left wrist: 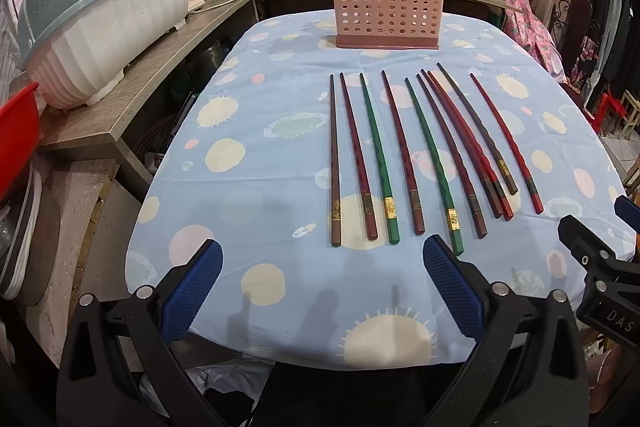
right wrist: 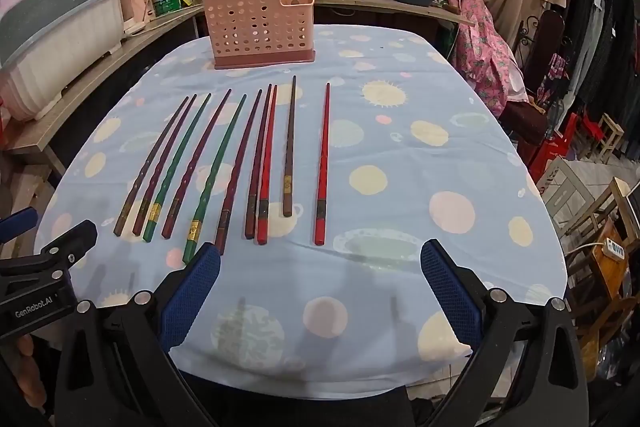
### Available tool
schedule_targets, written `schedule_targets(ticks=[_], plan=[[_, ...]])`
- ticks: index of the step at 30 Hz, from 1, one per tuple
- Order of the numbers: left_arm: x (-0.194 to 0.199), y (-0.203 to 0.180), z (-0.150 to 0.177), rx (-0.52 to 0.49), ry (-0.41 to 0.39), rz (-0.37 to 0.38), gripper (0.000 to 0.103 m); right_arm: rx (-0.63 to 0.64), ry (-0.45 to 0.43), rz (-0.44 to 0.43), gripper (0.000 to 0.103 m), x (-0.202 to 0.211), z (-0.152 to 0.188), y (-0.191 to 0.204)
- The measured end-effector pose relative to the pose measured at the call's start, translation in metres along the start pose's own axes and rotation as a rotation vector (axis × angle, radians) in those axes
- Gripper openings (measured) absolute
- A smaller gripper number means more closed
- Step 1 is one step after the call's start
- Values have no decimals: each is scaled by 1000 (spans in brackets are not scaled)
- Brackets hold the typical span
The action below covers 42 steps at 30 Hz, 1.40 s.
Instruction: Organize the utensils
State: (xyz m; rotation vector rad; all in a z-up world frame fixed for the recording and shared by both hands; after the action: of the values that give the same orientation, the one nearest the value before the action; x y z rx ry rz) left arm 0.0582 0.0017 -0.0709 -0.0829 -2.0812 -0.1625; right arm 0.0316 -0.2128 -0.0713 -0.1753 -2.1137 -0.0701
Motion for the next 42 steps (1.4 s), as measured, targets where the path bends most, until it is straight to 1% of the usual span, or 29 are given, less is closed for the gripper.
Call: schedule_targets(ticks=[42], plan=[[1, -2, 2, 3, -13, 0, 96, 5, -9, 4, 96, -3, 3, 1]])
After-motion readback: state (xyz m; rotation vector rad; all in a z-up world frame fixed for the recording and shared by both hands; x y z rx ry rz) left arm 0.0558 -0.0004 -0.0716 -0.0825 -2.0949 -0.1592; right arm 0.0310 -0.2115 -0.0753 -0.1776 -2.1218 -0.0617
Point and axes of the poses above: each gripper's, at about its wrist camera, not at the fingertips, and x roughly against the way its jaws point, y to its left, z to its underside, the point moved 10 cm from there along -x, roughly the way its jaws point, and after that the axes turned 9 degrees about y, right-handed, at the moved point
